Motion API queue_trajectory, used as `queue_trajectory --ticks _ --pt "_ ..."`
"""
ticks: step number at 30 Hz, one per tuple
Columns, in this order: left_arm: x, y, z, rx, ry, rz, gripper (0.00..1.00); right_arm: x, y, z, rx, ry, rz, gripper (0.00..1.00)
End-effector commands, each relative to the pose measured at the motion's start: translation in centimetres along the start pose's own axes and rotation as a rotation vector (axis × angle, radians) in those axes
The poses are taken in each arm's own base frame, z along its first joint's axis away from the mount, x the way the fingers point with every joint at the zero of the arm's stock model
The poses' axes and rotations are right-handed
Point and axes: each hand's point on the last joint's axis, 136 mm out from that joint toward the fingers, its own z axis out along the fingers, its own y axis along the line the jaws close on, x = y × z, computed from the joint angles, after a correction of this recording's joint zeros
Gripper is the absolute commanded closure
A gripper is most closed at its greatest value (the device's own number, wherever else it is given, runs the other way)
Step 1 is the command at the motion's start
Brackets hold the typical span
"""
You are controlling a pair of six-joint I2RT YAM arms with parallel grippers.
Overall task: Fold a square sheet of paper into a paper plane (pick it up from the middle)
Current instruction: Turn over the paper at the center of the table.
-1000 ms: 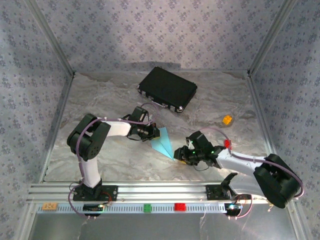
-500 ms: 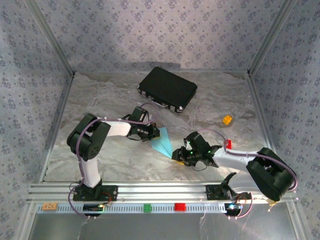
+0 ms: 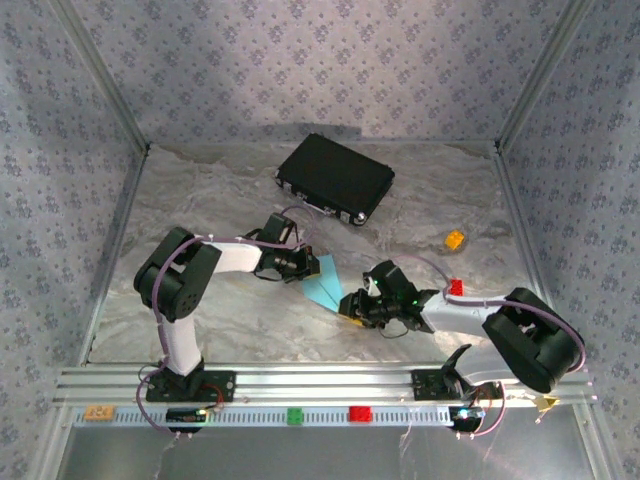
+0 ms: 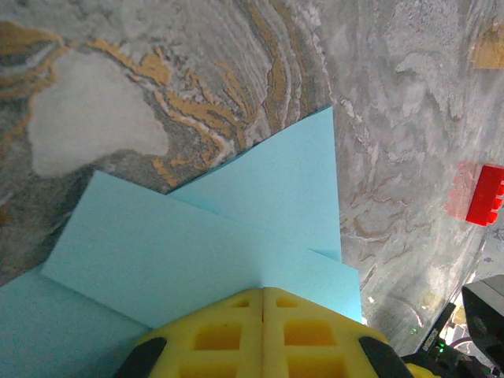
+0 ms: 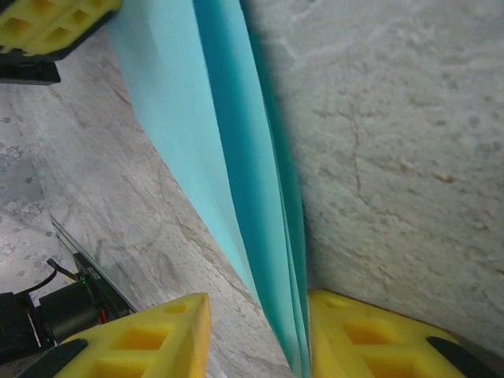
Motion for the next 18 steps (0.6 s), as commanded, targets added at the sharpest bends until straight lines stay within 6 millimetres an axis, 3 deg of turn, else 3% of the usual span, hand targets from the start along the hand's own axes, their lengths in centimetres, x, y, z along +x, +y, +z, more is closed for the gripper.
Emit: queue_trajectory --ticks 1,5,13,18 --pt "0.6 2.4 -0.1 -0.082 0.0 -0.054 0.98 -1.8 1.8 -0.1 -0.062 -0.068 -0.074 0.64" --pt "0.6 2.4 -0.1 -0.08 0.001 -0.055 0.98 -2.6 2.8 -0.1 -0.114 -0.095 -0.109 0.64" --pt "0.6 2.3 -0.1 -0.075 0.001 -0.053 0.98 -2.8 1.6 0.1 -0.078 -0.096 -0.1 0.66" --pt "0.5 2.1 -0.1 -0.069 -0.002 -0.055 0.98 -2.8 1.5 0.1 -0.079 -0.092 -0.102 0.73"
